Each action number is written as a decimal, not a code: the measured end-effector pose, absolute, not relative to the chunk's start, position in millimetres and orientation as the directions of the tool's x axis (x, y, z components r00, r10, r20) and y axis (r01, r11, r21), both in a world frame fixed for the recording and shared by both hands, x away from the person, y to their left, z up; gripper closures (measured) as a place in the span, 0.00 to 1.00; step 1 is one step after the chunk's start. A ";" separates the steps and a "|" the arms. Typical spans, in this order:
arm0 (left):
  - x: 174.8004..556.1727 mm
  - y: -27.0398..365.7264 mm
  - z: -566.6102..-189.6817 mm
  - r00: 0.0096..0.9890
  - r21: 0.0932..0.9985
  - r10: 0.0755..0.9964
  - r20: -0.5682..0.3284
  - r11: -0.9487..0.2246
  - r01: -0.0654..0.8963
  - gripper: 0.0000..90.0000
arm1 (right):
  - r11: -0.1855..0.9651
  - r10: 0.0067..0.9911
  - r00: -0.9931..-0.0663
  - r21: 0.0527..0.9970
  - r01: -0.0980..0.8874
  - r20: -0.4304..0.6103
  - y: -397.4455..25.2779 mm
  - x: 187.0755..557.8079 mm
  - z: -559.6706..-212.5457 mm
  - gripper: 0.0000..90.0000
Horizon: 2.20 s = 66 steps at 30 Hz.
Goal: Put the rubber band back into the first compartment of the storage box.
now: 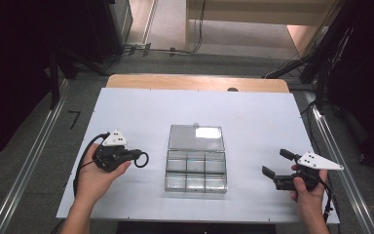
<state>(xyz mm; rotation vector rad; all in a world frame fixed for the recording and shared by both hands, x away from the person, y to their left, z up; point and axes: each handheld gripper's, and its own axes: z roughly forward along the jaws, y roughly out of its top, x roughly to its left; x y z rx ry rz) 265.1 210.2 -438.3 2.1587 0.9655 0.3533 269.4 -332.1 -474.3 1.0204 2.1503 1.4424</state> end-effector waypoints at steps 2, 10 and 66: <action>266.0 208.8 -437.2 0.681 0.721 0.731 -0.041 -0.450 0.527 0.98 | 0.219 0.730 -0.676 0.904 0.366 0.097 -332.1 269.2 -474.2 0.00; 269.7 203.5 -433.7 0.687 0.727 0.725 -0.041 -0.450 0.518 0.98 | 0.219 0.732 -0.675 0.905 0.365 0.095 -333.0 269.1 -474.0 0.00; 293.9 160.0 -422.0 0.749 0.758 0.661 -0.040 -0.468 0.454 0.98 | 0.219 0.730 -0.676 0.903 0.371 0.101 -332.7 269.3 -475.7 0.00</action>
